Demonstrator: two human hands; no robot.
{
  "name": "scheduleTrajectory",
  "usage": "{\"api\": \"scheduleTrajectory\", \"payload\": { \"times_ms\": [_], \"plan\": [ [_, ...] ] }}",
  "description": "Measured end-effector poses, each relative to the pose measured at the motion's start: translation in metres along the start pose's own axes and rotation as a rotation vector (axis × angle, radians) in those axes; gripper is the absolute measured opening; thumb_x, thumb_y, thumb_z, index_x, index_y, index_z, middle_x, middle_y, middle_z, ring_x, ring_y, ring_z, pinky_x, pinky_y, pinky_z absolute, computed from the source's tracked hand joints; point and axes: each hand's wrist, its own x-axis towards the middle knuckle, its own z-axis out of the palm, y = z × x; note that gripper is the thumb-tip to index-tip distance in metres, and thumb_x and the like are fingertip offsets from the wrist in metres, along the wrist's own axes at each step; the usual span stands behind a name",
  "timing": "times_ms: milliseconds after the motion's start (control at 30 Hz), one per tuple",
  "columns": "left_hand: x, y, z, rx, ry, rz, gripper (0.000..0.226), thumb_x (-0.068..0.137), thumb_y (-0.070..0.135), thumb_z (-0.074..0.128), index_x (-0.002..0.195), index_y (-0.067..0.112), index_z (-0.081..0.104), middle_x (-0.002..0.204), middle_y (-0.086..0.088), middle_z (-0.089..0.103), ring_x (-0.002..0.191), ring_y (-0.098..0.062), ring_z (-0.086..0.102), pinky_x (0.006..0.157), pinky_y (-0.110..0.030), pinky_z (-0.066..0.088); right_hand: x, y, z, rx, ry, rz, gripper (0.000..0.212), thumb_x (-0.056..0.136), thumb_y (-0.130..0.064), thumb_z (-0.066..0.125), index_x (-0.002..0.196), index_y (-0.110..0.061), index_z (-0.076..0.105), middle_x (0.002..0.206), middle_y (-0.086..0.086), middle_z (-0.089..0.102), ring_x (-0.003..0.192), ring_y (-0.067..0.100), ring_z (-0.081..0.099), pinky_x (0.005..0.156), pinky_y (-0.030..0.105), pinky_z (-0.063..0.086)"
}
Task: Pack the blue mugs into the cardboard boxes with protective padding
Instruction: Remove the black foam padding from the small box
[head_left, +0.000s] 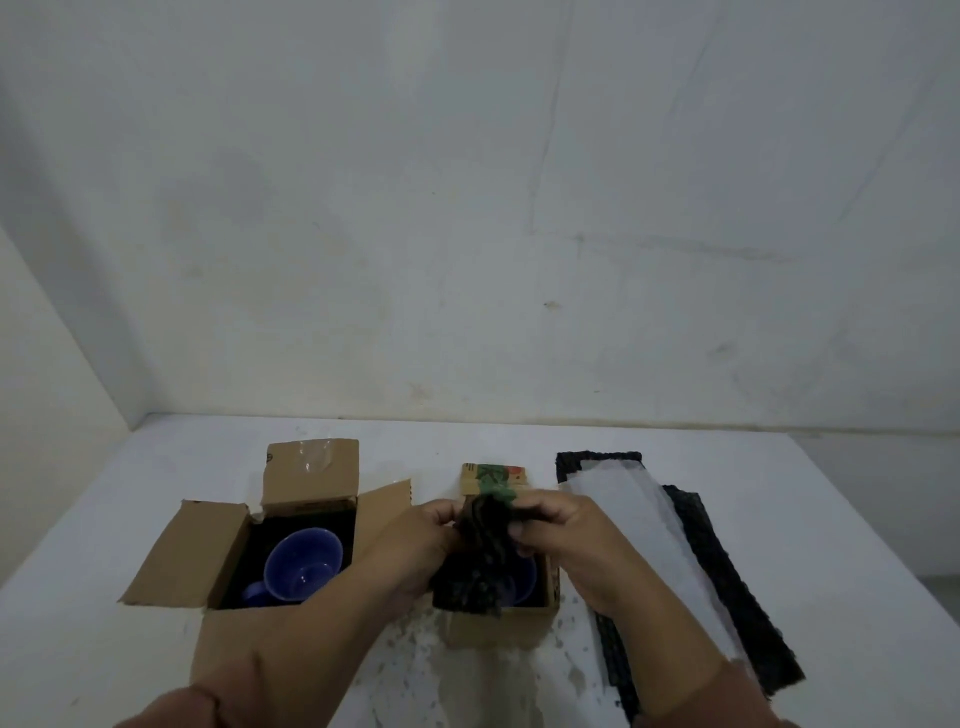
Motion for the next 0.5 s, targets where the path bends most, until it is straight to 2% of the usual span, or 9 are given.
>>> {"api": "scheduleTrajectory", "payload": {
  "times_ms": [67, 133, 200, 267, 333, 367, 400, 467, 500],
  "plan": [
    [0.000, 0.001, 0.002, -0.076, 0.032, 0.003, 0.043, 0.087, -0.015, 0.036, 0.075, 0.006, 0.072, 0.089, -0.021, 0.070, 0.089, -0.035, 0.066, 0.069, -0.036, 0.056, 0.001, -0.004, 0.002, -0.154, -0.029, 0.035, 0.048, 0.077, 0.012, 0.052, 0.064, -0.027, 0.075, 0.092, -0.007, 0.067, 0.088, 0.010, 0.061, 0.070, 0.019, 0.052],
    [-0.003, 0.004, 0.004, -0.135, 0.021, 0.019, 0.054, 0.083, -0.018, 0.027, 0.068, 0.006, 0.073, 0.091, -0.023, 0.068, 0.092, -0.036, 0.064, 0.068, -0.035, 0.056, 0.003, -0.003, 0.000, -0.164, -0.066, 0.103, 0.041, 0.072, 0.008, 0.053, 0.060, -0.025, 0.075, 0.100, -0.010, 0.064, 0.096, 0.007, 0.059, 0.072, 0.020, 0.053],
    [-0.006, 0.006, 0.005, -0.158, -0.007, 0.039, 0.052, 0.084, -0.012, 0.030, 0.066, 0.007, 0.075, 0.096, -0.023, 0.067, 0.096, -0.035, 0.061, 0.072, -0.037, 0.054, 0.003, -0.001, -0.001, -0.010, -0.054, 0.193, 0.016, 0.067, -0.004, 0.063, 0.069, -0.015, 0.076, 0.106, -0.006, 0.064, 0.099, 0.011, 0.061, 0.070, 0.023, 0.054],
    [-0.009, 0.008, 0.008, -0.129, -0.024, 0.041, 0.031, 0.083, 0.011, 0.048, 0.072, 0.007, 0.077, 0.102, -0.020, 0.068, 0.101, -0.032, 0.061, 0.082, -0.039, 0.053, 0.004, 0.006, -0.002, -0.040, -0.011, 0.189, 0.013, 0.074, -0.014, 0.071, 0.086, -0.009, 0.070, 0.110, 0.001, 0.064, 0.103, 0.013, 0.061, 0.078, 0.028, 0.055],
    [-0.013, 0.009, 0.010, 0.074, -0.030, 0.077, 0.025, 0.067, 0.031, 0.065, 0.080, 0.012, 0.075, 0.101, -0.012, 0.070, 0.098, -0.026, 0.063, 0.086, -0.040, 0.050, 0.006, 0.008, 0.001, -0.142, -0.006, 0.129, 0.015, 0.080, -0.010, 0.067, 0.090, -0.017, 0.059, 0.114, 0.008, 0.062, 0.108, 0.020, 0.060, 0.094, 0.040, 0.051],
    [-0.014, 0.010, 0.011, 0.203, -0.043, 0.111, 0.027, 0.063, 0.032, 0.067, 0.084, 0.015, 0.070, 0.100, -0.010, 0.069, 0.095, -0.023, 0.062, 0.083, -0.038, 0.050, 0.007, 0.007, 0.002, -0.190, -0.036, 0.101, 0.024, 0.080, -0.007, 0.067, 0.093, -0.023, 0.055, 0.113, 0.010, 0.060, 0.107, 0.023, 0.060, 0.095, 0.042, 0.050],
    [-0.013, 0.010, 0.014, 0.283, -0.050, 0.149, 0.028, 0.063, 0.028, 0.067, 0.088, 0.017, 0.061, 0.101, -0.010, 0.065, 0.093, -0.021, 0.060, 0.079, -0.037, 0.048, 0.009, 0.005, 0.003, -0.246, -0.078, 0.081, 0.035, 0.080, -0.006, 0.066, 0.099, -0.031, 0.053, 0.110, 0.009, 0.059, 0.104, 0.023, 0.059, 0.092, 0.041, 0.051],
    [-0.009, 0.009, 0.019, 0.277, -0.008, 0.178, 0.035, 0.069, 0.014, 0.065, 0.097, 0.021, 0.046, 0.104, -0.010, 0.054, 0.092, -0.022, 0.054, 0.077, -0.038, 0.046, 0.013, 0.000, 0.001, -0.400, -0.140, 0.032, 0.052, 0.081, -0.006, 0.063, 0.108, -0.049, 0.051, 0.109, 0.001, 0.057, 0.102, 0.020, 0.058, 0.085, 0.033, 0.051],
    [-0.006, 0.008, 0.020, 0.260, 0.020, 0.178, 0.039, 0.074, 0.008, 0.065, 0.101, 0.022, 0.042, 0.105, -0.009, 0.050, 0.094, -0.022, 0.053, 0.080, -0.039, 0.048, 0.016, 0.000, -0.001, -0.463, -0.135, 0.006, 0.053, 0.081, -0.006, 0.060, 0.110, -0.050, 0.055, 0.110, -0.004, 0.058, 0.103, 0.018, 0.058, 0.086, 0.030, 0.049]
  ]
}}
